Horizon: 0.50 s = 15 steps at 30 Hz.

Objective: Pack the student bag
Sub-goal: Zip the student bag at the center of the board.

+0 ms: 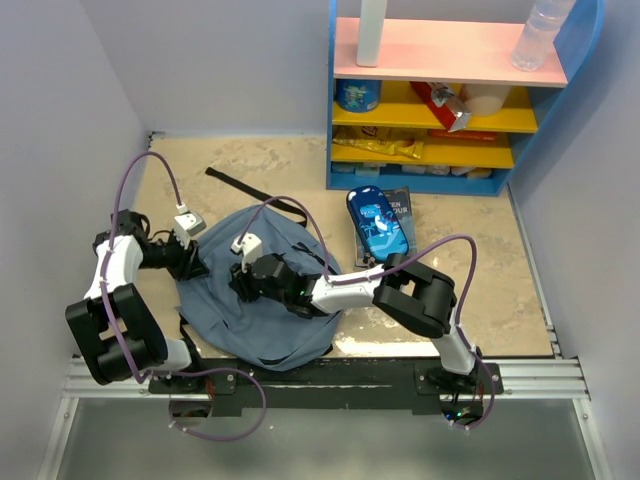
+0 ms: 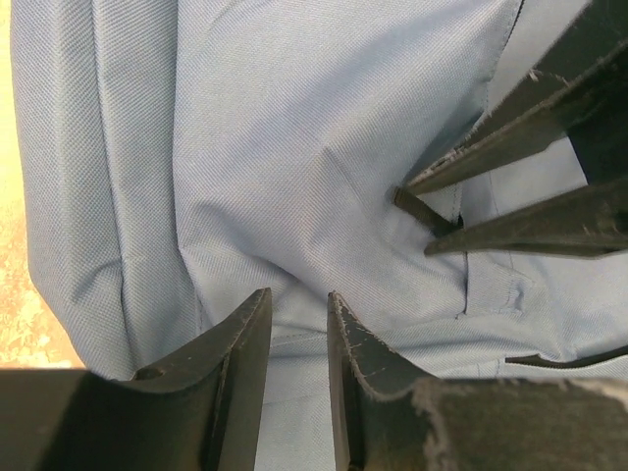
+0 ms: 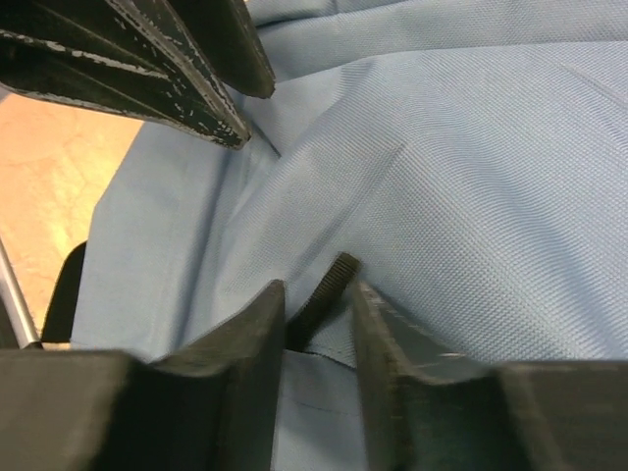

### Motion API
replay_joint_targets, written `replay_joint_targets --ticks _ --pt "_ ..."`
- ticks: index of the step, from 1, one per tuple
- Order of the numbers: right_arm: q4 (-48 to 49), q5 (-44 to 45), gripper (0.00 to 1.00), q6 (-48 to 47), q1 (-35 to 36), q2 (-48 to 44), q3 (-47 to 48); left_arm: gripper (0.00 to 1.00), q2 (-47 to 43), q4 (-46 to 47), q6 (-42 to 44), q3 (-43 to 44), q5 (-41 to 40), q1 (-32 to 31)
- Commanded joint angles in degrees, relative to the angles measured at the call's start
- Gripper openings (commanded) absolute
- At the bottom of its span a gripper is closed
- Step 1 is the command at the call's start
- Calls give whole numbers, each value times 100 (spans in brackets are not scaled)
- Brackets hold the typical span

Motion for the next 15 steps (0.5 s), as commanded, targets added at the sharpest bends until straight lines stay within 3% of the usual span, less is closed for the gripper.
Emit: replay_joint_targets --ticks 1,5,9,15 --pt "-345 256 30 -182 28 -42 467 33 -83 100 27 -45 110 51" --pt "-513 336 19 -191 55 11 590 33 -57 100 62 -62 84 51" --pt "-540 389 0 -164 72 -15 581 39 -21 65 114 -71 67 51" --pt "-557 599 0 -173 72 -191 458 59 -13 -207 456 -159 66 43"
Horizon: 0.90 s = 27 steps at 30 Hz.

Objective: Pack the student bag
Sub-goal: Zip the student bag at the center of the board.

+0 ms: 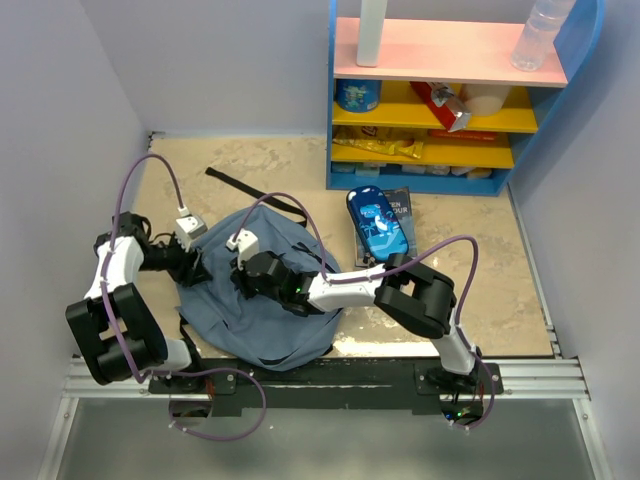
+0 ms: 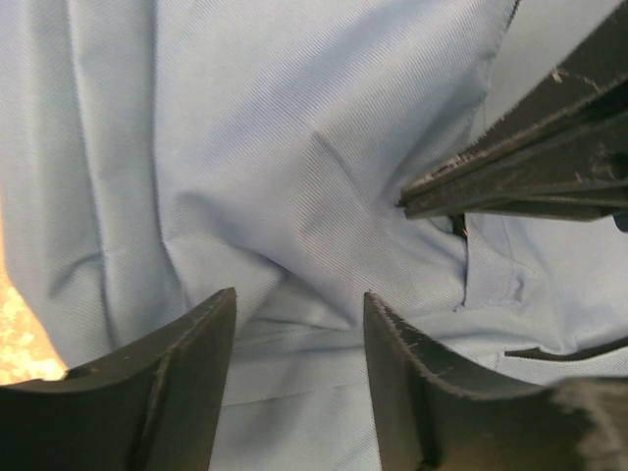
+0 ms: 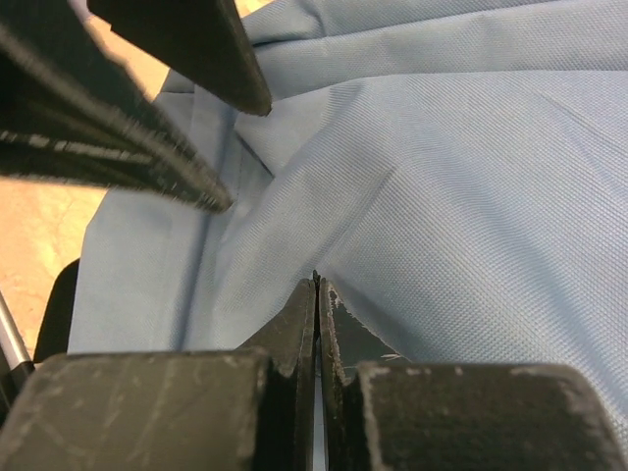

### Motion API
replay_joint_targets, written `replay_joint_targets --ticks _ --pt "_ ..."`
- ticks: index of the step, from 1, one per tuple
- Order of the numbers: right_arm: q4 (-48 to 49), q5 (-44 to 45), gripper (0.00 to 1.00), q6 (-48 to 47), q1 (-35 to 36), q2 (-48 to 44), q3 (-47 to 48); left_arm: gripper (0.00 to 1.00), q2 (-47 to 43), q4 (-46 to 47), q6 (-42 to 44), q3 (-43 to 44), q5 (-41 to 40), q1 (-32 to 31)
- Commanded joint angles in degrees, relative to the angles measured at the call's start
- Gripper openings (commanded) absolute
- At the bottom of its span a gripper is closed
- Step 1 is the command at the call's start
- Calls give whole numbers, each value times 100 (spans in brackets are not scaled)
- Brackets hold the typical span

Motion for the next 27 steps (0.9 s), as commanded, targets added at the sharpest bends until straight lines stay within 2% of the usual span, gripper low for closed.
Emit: replay_joint_targets --ticks 1,8,12,16,19,20,22,23,27 --pt "4 324 0 -75 35 -213 39 60 -4 -192 389 -113 119 51" --pt "224 403 0 66 26 -441 -199 66 312 -368 522 -52 93 -194" --pt "286 359 0 136 35 -520 -208 66 287 193 -5 -140 -188 -712" --pt "303 342 0 154 35 -599 -243 63 374 572 -392 -149 -390 -933" --pt "303 324 0 180 27 -617 -278 52 628 722 -647 -61 -531 -951" --pt "312 324 0 180 26 -626 -295 38 707 748 -708 -43 -549 -959" --pt "338 324 0 180 26 -643 -322 18 708 801 -779 -52 -593 -951" --pt "347 324 0 189 35 -652 -357 0 673 862 -832 -61 -602 -959" --pt "251 412 0 163 26 -652 -340 0 498 915 -832 -140 -611 -959"
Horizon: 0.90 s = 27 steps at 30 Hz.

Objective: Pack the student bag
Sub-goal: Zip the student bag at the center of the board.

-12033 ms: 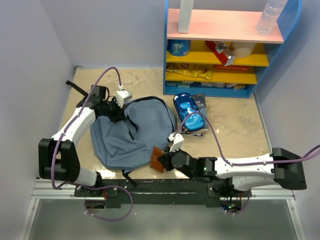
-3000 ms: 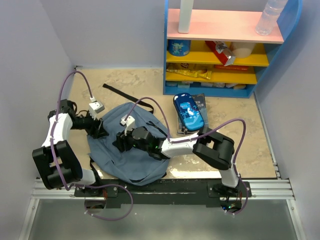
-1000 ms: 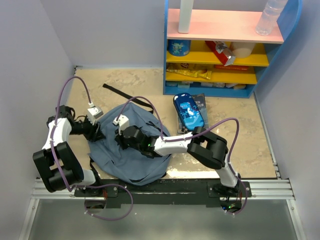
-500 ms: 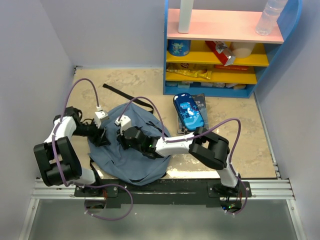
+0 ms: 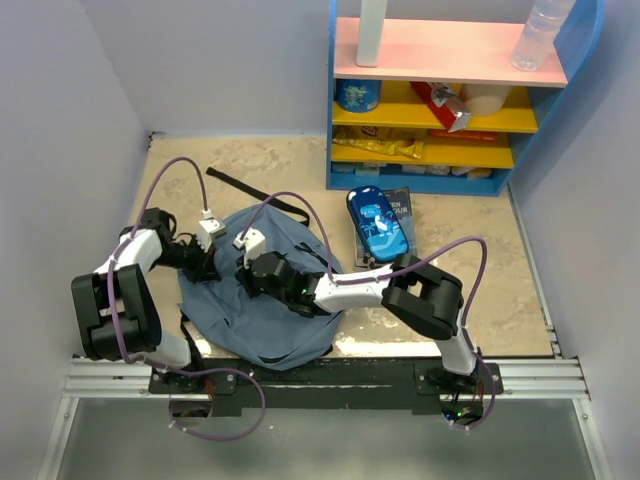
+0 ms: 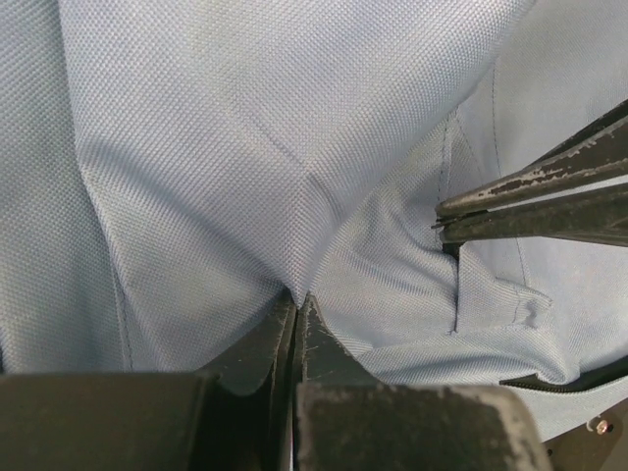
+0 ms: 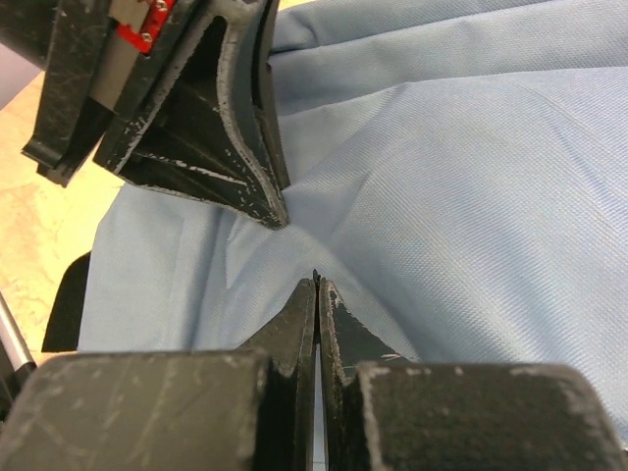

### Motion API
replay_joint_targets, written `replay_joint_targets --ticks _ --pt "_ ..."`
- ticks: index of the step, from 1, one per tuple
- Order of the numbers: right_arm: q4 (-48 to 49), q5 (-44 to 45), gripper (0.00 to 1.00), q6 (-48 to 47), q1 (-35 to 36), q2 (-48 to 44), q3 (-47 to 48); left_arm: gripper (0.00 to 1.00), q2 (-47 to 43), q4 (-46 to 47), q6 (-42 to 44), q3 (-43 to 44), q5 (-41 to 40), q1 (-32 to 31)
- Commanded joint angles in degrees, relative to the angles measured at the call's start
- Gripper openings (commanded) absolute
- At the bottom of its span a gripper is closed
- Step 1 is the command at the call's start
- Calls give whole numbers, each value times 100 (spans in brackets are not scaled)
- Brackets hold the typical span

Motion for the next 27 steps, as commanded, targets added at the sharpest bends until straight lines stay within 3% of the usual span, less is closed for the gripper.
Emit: replay_joint_targets --ticks 1,8,17,19,20,22,27 --pt "87 287 0 12 -30 -373 14 0 -215 325 -102 -17 -36 -11" --pt "-150 472 0 -225 -522 -399 155 0 -628 -112 169 166 131 24" --pt "-397 570 0 -683 -892 -434 585 2 -497 -844 699 886 254 209" --pt "-449 490 0 -656 -892 -408 682 30 -436 -1001 680 1071 359 244" --pt "-450 403 0 -569 -892 -390 752 50 -426 -1272 750 1246 447 244" --pt "-441 297 0 -403 -874 -381 797 71 -505 -1467 794 1362 763 235" --pt "-406 174 0 -191 -883 -337 744 80 -988 -1608 698 1222 1080 52"
